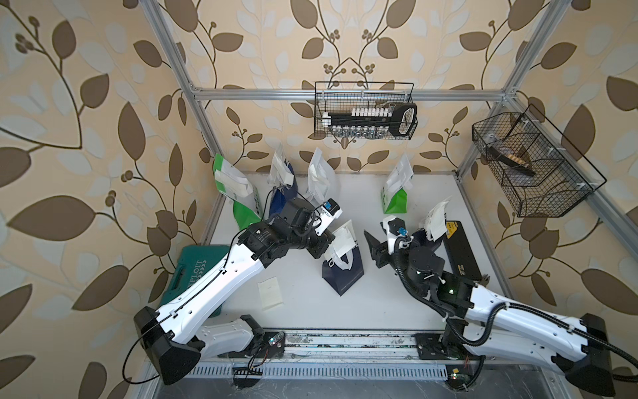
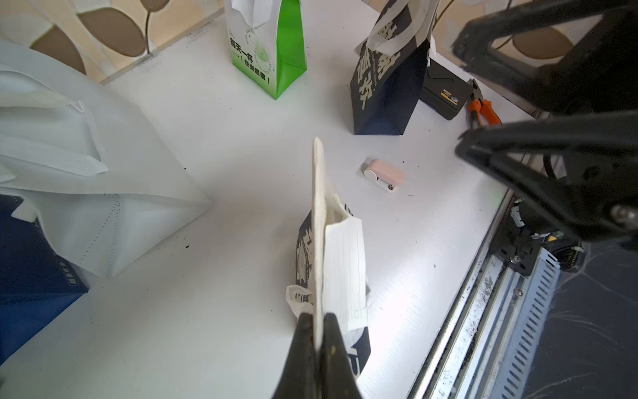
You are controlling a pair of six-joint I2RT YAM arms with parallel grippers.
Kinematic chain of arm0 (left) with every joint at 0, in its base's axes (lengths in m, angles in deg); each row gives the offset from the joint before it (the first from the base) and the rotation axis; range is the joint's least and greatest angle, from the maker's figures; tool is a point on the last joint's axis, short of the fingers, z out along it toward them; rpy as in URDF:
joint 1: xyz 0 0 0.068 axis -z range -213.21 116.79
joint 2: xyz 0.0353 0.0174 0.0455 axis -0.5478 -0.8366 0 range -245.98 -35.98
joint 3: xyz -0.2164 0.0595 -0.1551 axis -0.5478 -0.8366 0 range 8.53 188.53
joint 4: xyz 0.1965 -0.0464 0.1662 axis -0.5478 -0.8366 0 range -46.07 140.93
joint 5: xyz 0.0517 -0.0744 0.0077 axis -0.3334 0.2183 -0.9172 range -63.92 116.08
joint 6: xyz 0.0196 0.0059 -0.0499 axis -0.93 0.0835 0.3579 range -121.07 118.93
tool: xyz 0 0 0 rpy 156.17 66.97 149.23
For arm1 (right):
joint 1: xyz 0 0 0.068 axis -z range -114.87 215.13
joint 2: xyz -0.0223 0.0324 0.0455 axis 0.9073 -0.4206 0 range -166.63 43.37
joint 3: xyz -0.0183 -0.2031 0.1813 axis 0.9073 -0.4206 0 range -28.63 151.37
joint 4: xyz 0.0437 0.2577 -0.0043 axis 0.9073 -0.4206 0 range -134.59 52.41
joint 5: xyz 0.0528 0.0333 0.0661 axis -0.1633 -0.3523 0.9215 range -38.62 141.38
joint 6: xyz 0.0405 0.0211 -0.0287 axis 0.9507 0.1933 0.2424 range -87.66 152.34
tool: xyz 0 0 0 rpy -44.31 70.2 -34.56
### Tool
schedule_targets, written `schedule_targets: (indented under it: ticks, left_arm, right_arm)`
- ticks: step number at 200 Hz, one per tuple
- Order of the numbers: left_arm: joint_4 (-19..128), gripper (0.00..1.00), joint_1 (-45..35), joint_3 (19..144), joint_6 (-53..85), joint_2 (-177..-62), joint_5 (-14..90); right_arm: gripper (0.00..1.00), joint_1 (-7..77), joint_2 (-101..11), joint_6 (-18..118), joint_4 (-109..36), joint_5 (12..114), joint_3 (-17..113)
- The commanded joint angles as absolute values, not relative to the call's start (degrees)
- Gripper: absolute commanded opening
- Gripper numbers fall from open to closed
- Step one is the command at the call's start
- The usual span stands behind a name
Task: Staple the receipts to the bags
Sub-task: Pick up the stapler from the center of the board.
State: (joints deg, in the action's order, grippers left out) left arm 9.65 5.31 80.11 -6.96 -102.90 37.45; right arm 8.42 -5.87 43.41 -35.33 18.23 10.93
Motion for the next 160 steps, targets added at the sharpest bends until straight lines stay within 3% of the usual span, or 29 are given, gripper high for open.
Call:
schedule_targets:
  ticks: [1, 27, 56, 85, 160]
  left_arm:
    - [8.12, 0.00, 4.97, 82.64, -3.36, -101.05, 33.95]
    - [8.01, 0.00, 4.96, 82.45, 0.27, -99.63, 32.90]
    - [5.90, 0.00, 4.94, 82.93, 3.13, -98.94, 30.36]
    - [5.40, 0.00, 4.98, 81.96, 3.64, -96.62, 29.96]
    - [6.59, 0.00, 4.94, 80.37, 2.92, -94.69, 33.32]
  right_arm:
    - [0.60, 10.78, -2.36, 57.63, -59.40, 22.65, 13.59]
    - [0.63, 13.65, -3.89, 63.62, -75.08, 27.23, 17.29]
    - [0.67, 21.80, -14.72, 63.64, -84.49, 35.67, 20.22]
    - [0.67, 27.74, -22.86, 61.88, -83.02, 38.20, 20.21]
    - [0.64, 33.82, -40.30, 60.53, -77.94, 38.87, 23.07]
